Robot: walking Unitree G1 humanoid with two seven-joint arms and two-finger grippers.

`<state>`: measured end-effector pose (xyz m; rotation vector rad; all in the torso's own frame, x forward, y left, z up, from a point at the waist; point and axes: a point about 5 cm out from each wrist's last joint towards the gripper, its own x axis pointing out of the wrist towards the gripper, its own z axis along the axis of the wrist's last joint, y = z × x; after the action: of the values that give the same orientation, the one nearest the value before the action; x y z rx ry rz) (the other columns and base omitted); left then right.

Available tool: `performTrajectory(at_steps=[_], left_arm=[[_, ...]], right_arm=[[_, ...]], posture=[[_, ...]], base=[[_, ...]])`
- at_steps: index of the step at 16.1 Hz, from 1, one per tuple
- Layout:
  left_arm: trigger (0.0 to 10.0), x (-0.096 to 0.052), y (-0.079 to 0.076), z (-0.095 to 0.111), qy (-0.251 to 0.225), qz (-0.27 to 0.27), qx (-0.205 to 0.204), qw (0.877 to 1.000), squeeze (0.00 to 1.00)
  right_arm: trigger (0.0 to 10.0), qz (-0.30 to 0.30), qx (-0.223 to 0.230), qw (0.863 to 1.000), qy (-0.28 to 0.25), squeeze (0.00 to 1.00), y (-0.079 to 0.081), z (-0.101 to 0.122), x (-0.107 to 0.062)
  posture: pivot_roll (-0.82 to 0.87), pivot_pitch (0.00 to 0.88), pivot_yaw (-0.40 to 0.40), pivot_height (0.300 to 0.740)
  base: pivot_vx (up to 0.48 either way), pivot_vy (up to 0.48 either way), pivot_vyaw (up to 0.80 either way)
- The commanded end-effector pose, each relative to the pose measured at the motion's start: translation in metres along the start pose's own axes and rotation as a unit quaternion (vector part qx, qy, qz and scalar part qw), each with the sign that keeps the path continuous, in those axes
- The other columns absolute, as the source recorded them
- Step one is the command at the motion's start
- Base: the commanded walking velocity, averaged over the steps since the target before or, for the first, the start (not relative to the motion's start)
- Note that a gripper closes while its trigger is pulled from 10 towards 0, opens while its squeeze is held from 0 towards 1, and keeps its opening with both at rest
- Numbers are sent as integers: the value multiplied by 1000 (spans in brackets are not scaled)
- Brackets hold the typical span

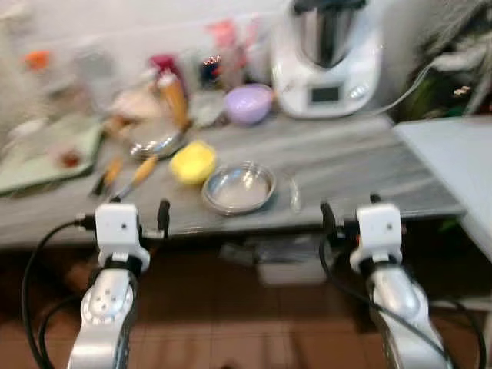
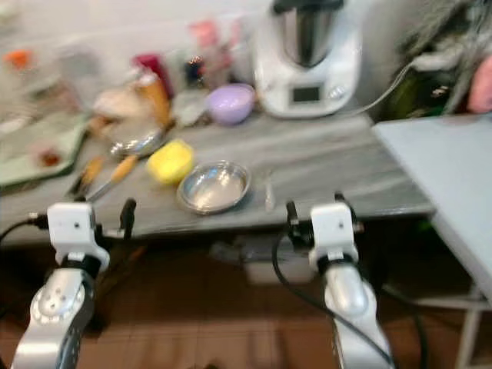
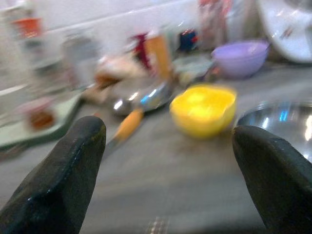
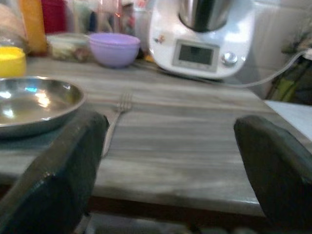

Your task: Setting the table

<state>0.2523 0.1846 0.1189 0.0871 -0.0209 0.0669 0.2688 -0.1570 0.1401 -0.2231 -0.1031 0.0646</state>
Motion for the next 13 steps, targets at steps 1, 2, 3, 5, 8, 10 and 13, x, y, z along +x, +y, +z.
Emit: performTrajectory(at_steps=[1, 2, 3, 5, 8, 10, 13], left_arm=[[10000, 1, 3, 0, 5, -2, 8, 1000, 0], [10000, 2, 3, 0, 4, -2, 7, 1000, 0], [10000, 3, 4, 1, 4, -2, 7, 1000, 0], [10000, 3, 3, 0, 5, -1, 6, 1000, 0], [10000, 2, -1, -1, 8, -7, 9, 1000, 0], [10000, 2, -1, -1, 7, -9, 13, 1000, 0], [10000, 0, -1, -4, 12, -10, 16, 1000, 0]], right_arm=[[10000, 1, 4, 1000, 5, 0, 4, -2, -3], [10000, 0, 2, 1000, 8, 0, 3, -3, -3], [10000, -4, 6, 1000, 16, 0, 0, -5, -3], [10000, -14, 16, 999, 26, 0, -3, -8, -2], [10000, -13, -8, 1000, 23, 0, -1, -5, 1], [10000, -14, -5, 1000, 24, 0, 1, -7, 2], [10000, -21, -14, 1000, 19, 0, 2, -6, 4]], posture=[[-289, 0, 179, 740], [-290, 0, 179, 740], [-290, 0, 180, 740], [-290, 0, 181, 740], [-287, 0, 182, 740], [-282, 0, 181, 740], [-282, 0, 181, 740]], base=[[-360, 0, 0], [-368, 0, 0], [-368, 0, 0], [-368, 0, 0], [-349, 0, 0], [-341, 0, 0], [-342, 0, 0]])
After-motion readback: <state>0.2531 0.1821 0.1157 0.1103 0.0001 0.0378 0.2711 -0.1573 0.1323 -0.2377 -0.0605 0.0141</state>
